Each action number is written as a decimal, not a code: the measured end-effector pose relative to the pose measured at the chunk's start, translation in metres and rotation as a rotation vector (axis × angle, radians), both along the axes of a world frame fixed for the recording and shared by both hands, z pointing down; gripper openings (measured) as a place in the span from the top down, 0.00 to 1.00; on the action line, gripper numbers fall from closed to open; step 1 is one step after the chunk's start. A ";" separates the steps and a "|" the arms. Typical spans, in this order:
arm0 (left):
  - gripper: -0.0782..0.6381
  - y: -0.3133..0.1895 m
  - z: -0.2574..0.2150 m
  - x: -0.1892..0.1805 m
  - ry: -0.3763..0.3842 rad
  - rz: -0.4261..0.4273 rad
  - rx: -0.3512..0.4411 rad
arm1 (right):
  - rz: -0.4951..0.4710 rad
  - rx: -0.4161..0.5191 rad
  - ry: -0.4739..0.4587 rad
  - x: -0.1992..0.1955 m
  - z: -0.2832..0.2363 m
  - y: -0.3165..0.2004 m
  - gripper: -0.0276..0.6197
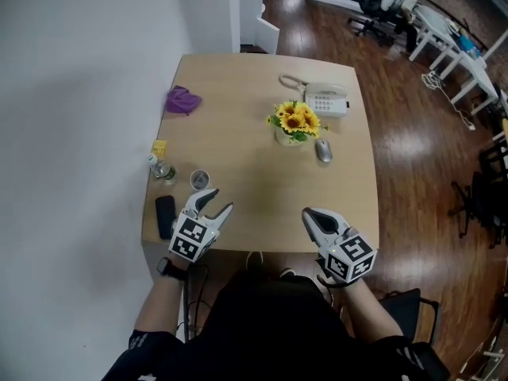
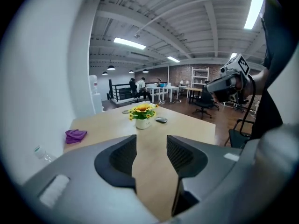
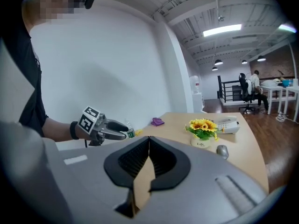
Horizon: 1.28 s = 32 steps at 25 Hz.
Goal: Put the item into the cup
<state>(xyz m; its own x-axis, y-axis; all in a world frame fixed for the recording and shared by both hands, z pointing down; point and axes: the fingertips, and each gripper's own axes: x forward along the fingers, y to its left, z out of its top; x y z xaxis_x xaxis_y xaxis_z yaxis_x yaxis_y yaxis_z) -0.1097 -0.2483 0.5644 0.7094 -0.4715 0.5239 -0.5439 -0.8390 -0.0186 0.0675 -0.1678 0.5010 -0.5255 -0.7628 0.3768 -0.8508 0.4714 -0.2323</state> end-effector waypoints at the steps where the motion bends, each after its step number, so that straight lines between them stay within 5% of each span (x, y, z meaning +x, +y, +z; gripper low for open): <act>1: 0.61 0.012 -0.004 0.004 0.022 0.010 0.005 | -0.004 0.002 -0.002 -0.001 -0.002 0.007 0.94; 8: 0.62 0.112 0.003 0.030 0.057 0.095 -0.014 | -0.008 0.015 -0.002 0.005 -0.005 0.068 0.94; 15: 0.63 0.214 -0.032 0.057 0.175 0.074 -0.006 | -0.044 0.046 -0.061 0.019 -0.008 0.165 0.95; 24: 0.63 0.337 -0.023 0.053 0.128 0.046 -0.038 | -0.065 -0.010 -0.049 0.027 0.007 0.273 0.95; 32: 0.63 0.373 -0.025 0.041 0.140 0.046 -0.032 | -0.054 0.005 -0.050 0.026 0.002 0.309 0.95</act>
<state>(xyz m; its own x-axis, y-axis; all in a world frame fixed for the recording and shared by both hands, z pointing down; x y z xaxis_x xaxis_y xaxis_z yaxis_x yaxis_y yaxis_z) -0.0691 0.1245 0.5396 0.7968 -0.4215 0.4329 -0.5005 -0.8618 0.0821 0.0935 0.1408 0.5027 -0.5845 -0.7343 0.3454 -0.8111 0.5178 -0.2720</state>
